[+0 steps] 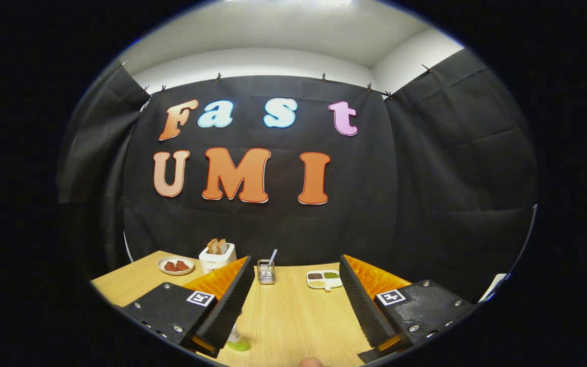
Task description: Take the bottle from table, then pour the juice into the cup, finally place the bottle on the coaster
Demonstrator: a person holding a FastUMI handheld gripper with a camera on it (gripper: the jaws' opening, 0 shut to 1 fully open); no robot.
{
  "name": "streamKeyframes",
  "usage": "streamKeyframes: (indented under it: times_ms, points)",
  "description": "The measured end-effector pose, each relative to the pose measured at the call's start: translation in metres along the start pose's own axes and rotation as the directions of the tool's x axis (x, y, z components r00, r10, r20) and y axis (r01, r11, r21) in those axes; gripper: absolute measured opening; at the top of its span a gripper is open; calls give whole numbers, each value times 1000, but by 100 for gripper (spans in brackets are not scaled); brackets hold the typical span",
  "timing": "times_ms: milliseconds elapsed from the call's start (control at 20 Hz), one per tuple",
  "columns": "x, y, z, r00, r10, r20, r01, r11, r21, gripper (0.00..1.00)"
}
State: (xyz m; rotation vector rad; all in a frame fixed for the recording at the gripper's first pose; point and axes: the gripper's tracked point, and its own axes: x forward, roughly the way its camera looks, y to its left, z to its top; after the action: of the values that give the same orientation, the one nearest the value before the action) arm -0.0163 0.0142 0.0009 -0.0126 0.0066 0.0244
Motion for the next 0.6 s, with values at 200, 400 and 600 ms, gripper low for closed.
streamKeyframes:
  times_ms: [200, 400, 600]
  points:
    - [-7, 18, -14, 999, 34, -1, -34, 999, 3, 99]
    - [-20, 37, -39, 999, 46, -9, -47, 996, -74, 99]
    - [-31, 62, -67, 997, 79, -22, -81, 989, -121, 99]
